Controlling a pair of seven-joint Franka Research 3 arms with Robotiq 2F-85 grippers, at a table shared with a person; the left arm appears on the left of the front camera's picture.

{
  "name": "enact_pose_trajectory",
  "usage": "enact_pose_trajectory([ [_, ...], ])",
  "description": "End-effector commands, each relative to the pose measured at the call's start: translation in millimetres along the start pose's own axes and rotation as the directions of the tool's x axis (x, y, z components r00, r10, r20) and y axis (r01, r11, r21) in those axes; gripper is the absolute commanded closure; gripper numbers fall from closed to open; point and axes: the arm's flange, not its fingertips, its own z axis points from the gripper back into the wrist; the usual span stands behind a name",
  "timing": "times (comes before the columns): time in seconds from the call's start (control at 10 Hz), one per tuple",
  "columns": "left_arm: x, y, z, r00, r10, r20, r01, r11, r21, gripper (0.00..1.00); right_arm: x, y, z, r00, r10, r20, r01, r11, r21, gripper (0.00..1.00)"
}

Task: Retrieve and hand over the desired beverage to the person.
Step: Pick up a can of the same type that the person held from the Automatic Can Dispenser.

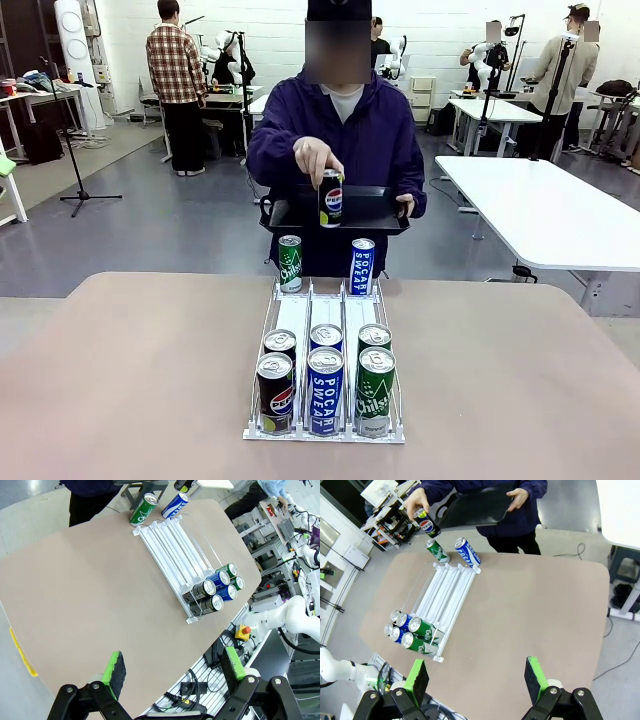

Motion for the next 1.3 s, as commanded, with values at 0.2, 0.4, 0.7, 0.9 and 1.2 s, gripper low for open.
enact_pose_trajectory([
  [0.2, 1.2, 2.3, 2.1, 1.0, -0.02, 0.01, 0.02, 1.0, -0.013, 0.0, 2.4, -0.8, -0.8, 1.0, 0.012, 0.011, -0.013, 1.0, 0.027, 0.0],
  [0.4, 1.2, 2.3, 2.1, 1.0, -0.02, 0.01, 0.02, 1.0, -0.013, 0.0, 2.4, -0.8, -0.8, 1.0, 0.012, 0.011, -0.013, 1.0, 0.027, 0.0],
  [0.7, 1.2, 2.3, 2.1, 1.0, -0.02, 0.01, 0.02, 1.0, -0.013, 0.0, 2.4, -0.8, -0.8, 1.0, 0.012, 0.011, -0.013, 1.0, 0.027, 0.0],
  [0.9, 1.2, 2.3, 2.1, 1.0, -0.02, 0.01, 0.02, 1.0, -0.013, 0.0, 2.4, -0.8, -0.8, 1.0, 0.012, 0.011, -0.013, 1.0, 0.027, 0.0],
  [1.2, 1.2, 2.3, 2.1, 1.0, -0.02, 0.01, 0.02, 1.0, -0.013, 0.0, 2.4, -0.8, -0.8, 1.0, 0.012, 0.011, -0.013, 1.0, 0.027, 0.0],
])
